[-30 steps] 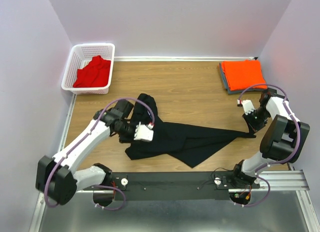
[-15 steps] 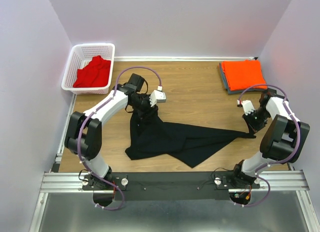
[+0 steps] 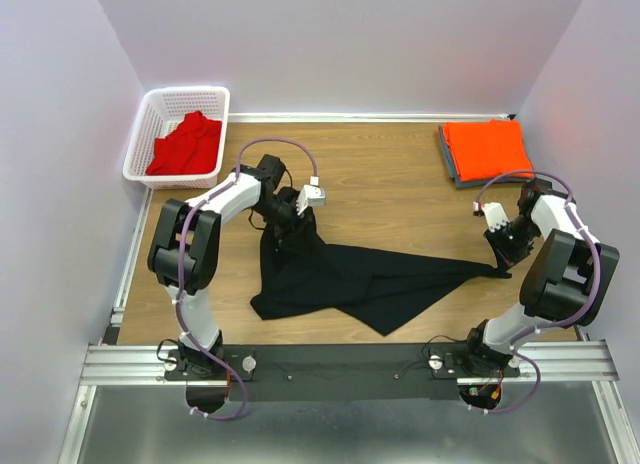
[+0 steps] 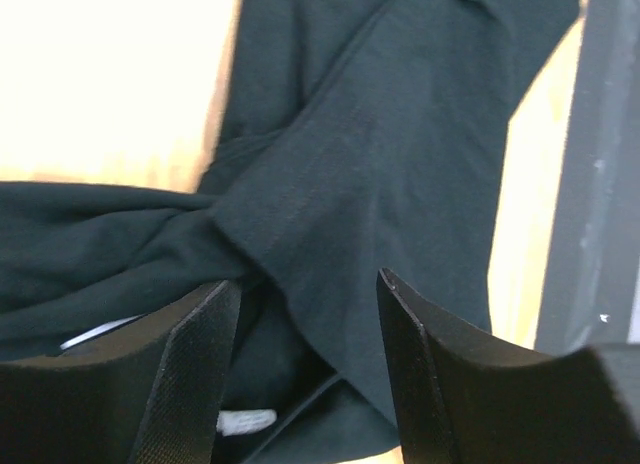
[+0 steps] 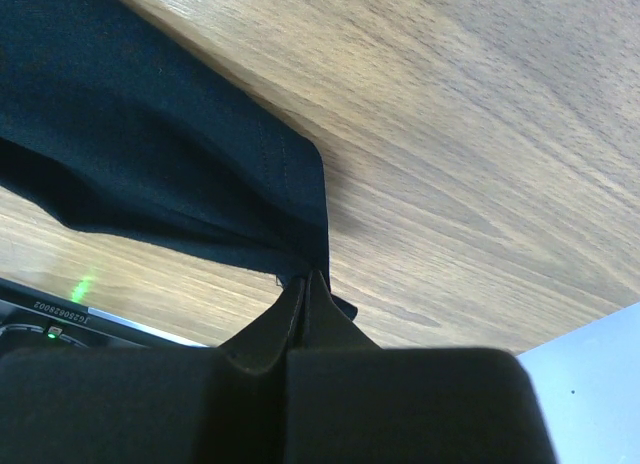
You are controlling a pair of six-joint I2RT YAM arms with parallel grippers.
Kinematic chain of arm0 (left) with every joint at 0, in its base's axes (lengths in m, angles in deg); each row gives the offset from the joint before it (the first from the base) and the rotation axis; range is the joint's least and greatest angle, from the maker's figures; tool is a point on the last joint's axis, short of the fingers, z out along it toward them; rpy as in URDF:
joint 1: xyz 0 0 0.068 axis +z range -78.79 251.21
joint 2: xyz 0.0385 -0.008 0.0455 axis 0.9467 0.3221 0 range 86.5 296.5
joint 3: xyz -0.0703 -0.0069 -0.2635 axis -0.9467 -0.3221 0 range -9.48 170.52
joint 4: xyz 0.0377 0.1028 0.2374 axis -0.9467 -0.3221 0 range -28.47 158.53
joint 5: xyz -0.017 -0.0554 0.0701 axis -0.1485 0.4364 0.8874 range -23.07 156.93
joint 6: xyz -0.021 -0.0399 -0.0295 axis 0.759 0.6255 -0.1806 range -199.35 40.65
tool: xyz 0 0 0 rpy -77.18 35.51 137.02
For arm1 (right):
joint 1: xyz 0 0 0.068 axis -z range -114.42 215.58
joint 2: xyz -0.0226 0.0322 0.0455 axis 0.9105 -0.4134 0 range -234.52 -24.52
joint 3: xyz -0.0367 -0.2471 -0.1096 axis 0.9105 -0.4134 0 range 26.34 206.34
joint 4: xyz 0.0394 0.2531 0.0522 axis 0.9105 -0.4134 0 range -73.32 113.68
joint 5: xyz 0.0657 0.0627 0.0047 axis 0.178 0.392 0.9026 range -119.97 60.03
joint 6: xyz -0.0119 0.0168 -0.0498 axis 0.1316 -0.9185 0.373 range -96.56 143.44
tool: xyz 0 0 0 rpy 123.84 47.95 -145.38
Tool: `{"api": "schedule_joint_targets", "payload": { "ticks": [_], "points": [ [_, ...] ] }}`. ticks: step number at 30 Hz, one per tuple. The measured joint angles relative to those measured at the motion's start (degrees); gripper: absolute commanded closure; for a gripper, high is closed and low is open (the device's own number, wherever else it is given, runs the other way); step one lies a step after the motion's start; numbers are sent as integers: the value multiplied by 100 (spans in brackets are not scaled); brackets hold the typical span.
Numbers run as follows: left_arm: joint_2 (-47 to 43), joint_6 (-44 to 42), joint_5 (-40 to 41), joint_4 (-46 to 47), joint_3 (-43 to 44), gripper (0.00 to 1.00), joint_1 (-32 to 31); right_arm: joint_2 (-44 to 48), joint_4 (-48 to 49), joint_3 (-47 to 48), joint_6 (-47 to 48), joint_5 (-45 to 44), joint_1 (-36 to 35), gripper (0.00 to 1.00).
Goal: Fold and stack the t-shirts
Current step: Flatten out the tshirt
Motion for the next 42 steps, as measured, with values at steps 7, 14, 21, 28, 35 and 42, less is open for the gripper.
{"api": "schedule_joint_targets", "payload": {
  "ticks": [7, 14, 21, 28, 35, 42],
  "points": [
    [168, -275, -313, -361, 0, 46, -22, 0, 0, 0, 0, -2, 0, 99],
    [168, -354, -555, -529, 192, 58, -85, 0, 2, 0, -2, -2, 0, 99],
    [168, -238, -577, -442, 291, 81, -160, 0, 2, 0, -2, -2, 0, 99],
    [142, 236, -503, -87, 367, 100, -142, 0, 2, 2, -2, -2, 0, 99],
    [-186, 737, -236, -79, 2295, 100, 715, -20, -118, 868, -83, 33, 0, 99],
    [-793, 1331, 203, 492, 3873, 100, 1373, -662, -581, 3600, -529, 485, -186, 99]
  ]
}}
